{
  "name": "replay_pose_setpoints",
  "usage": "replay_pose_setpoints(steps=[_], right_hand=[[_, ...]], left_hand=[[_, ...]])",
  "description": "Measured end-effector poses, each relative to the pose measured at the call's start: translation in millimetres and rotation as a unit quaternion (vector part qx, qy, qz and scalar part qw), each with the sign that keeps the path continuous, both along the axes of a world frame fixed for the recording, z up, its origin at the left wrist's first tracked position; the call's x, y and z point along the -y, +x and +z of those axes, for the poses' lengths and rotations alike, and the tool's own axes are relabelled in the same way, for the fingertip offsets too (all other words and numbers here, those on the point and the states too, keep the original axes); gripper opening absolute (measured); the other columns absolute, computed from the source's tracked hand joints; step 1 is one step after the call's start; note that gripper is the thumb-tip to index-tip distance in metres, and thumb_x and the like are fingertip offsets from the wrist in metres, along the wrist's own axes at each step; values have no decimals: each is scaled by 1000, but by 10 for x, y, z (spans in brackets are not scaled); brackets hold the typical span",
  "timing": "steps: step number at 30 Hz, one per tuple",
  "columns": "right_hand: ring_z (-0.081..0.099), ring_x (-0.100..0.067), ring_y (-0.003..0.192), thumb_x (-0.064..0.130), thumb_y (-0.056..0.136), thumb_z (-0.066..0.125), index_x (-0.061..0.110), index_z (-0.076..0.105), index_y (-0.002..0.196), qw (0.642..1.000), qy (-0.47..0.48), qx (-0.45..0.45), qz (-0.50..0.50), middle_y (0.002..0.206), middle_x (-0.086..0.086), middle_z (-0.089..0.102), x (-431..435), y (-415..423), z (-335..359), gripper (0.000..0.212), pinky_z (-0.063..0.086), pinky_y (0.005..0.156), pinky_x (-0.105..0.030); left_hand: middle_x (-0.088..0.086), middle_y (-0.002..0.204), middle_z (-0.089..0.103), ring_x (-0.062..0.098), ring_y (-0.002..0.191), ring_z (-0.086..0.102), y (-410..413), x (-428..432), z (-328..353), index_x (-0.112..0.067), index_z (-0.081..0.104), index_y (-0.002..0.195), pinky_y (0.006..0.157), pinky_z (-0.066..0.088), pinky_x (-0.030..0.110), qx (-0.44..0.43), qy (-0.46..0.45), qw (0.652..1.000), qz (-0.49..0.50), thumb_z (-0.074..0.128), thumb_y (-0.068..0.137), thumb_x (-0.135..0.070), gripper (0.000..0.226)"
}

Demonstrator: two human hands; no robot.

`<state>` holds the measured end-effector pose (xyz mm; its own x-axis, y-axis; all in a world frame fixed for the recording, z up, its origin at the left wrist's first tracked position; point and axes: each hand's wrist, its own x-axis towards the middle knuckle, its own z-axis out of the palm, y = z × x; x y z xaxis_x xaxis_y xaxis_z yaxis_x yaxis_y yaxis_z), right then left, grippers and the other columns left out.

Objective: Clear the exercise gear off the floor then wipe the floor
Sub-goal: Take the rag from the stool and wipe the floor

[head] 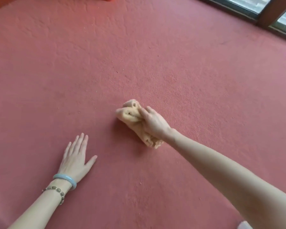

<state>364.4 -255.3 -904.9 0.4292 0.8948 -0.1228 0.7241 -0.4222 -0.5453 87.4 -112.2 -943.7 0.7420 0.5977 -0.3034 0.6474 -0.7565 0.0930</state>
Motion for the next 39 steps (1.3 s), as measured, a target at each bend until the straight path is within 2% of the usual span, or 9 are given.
replay_pose_setpoints(steps=[5, 8, 14, 20, 24, 27, 33, 37, 39], right_hand=[[53, -44, 101, 5, 82, 46, 1, 49, 114, 959, -74, 118, -246, 109, -26, 50, 688, 1536, -39, 32, 45, 83, -47], [46, -48, 110, 7, 84, 44, 0, 45, 119, 909, -114, 157, -368, 118, -30, 44, 1014, 1997, 31, 35, 41, 91, -52], [44, -42, 116, 16, 86, 44, 19, 29, 139, 908, -87, 62, -406, 136, -18, 36, 214, 1870, -191, 55, 41, 90, -53], [45, -38, 114, 7, 87, 41, 8, 39, 129, 996, -51, 76, -22, 132, -18, 40, -1210, 4, -271, 42, 43, 86, -47], [46, -36, 109, 4, 86, 44, 8, 42, 127, 971, -14, 71, 226, 125, -18, 42, -1498, -1159, 49, 41, 43, 78, -42], [47, -32, 106, 8, 85, 51, 11, 43, 127, 955, 7, 73, 288, 121, -14, 43, -1567, -1194, -4, 42, 44, 74, -41], [51, -37, 104, 17, 91, 44, 8, 47, 123, 998, 27, 63, 9, 114, -19, 49, -1507, 440, -110, 34, 44, 78, -42], [46, -40, 115, 18, 85, 50, 9, 46, 126, 966, -17, 115, -229, 126, -22, 46, -1054, 1531, -149, 43, 42, 92, -45], [41, -42, 119, 16, 86, 48, 6, 44, 127, 940, -43, 131, -314, 129, -24, 42, -797, 1812, -129, 42, 39, 96, -49]], left_hand=[[-4, 155, -4, 7, 141, -7, 119, 22, -87, -16, 2, 149, 110, -18, 20, 12, -4, 1000, 14, 13, 74, -70, 94], [-4, 157, -11, 6, 141, -13, 237, 88, -123, -17, -5, 149, 116, -9, 28, -2, -30, 999, 30, 19, 77, -73, 94], [-1, 156, -17, 9, 139, -21, 329, 186, -132, -16, -13, 148, 116, -11, 31, -26, -35, 997, 61, -2, 62, -74, 104], [-3, 152, -26, 7, 134, -28, 333, 160, -136, -15, -16, 147, 114, -17, 30, -40, -40, 997, 53, -6, 61, -73, 104], [13, 157, -9, 22, 144, -14, 345, 187, -86, -10, -13, 147, 113, -15, 33, -73, -56, 994, 56, -9, 58, -72, 108], [15, 157, -7, 24, 145, -12, 334, 172, -83, -10, -12, 147, 113, -16, 33, -64, -66, 994, 57, -8, 58, -74, 110], [-6, 144, -39, 5, 128, -45, 262, 155, -209, -16, -38, 133, 105, -32, 26, -12, -76, 996, 34, -17, 49, -91, 114], [-5, 143, -41, 5, 128, -44, 261, 159, -233, -21, -41, 133, 108, -27, 30, -12, -80, 996, 42, -12, 53, -91, 110], [0, 152, -24, 6, 135, -33, 254, 175, -278, -25, -29, 141, 111, -20, 32, 2, -49, 998, 38, -3, 64, -90, 104]])
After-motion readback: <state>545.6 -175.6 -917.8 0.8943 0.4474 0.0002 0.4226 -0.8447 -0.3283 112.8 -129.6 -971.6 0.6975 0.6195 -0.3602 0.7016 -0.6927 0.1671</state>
